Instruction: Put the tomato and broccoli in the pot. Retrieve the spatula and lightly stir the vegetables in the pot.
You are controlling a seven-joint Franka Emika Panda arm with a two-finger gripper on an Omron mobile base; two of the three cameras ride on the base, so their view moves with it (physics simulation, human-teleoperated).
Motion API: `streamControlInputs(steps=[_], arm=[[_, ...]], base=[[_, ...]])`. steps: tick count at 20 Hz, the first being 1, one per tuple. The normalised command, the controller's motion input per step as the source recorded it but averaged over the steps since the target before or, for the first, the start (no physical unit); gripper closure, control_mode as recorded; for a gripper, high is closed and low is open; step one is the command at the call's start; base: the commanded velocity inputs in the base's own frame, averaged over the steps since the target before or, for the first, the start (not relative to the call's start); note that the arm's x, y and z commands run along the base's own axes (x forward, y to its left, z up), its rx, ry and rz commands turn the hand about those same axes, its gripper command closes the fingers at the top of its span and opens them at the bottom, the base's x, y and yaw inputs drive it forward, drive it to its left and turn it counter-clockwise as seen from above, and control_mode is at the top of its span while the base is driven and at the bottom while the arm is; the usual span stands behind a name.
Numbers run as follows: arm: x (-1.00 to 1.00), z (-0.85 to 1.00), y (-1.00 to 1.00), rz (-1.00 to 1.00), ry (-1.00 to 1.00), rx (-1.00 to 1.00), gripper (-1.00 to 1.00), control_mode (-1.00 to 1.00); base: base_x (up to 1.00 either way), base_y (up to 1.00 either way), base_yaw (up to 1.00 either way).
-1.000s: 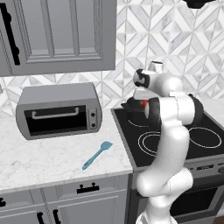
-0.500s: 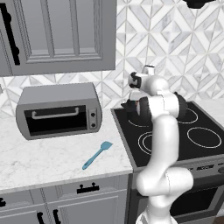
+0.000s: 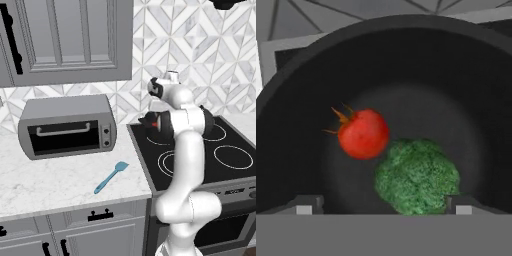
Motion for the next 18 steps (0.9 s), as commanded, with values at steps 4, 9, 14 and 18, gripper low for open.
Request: streamControlInputs(steps=[4,9,14,18], arm=[[-1.00,0.46,0.32,0.00,-0.19,0.00,-1.00,-1.00],[-1.00,0.24,0.76,-0.04,-0.14,0.04,-1.00,-1.00],[-1.00,0.01,0.91,-0.14,0.00,0.09,-1.00,-1.00],[-1.00,-0.01,1.00,-0.20,0.04,0.02,-1.00,-1.00]], base=[[0.00,0.00,0.00],[0.00,0.00,0.00],[0.00,0.00,0.00],[0.00,0.00,0.00]])
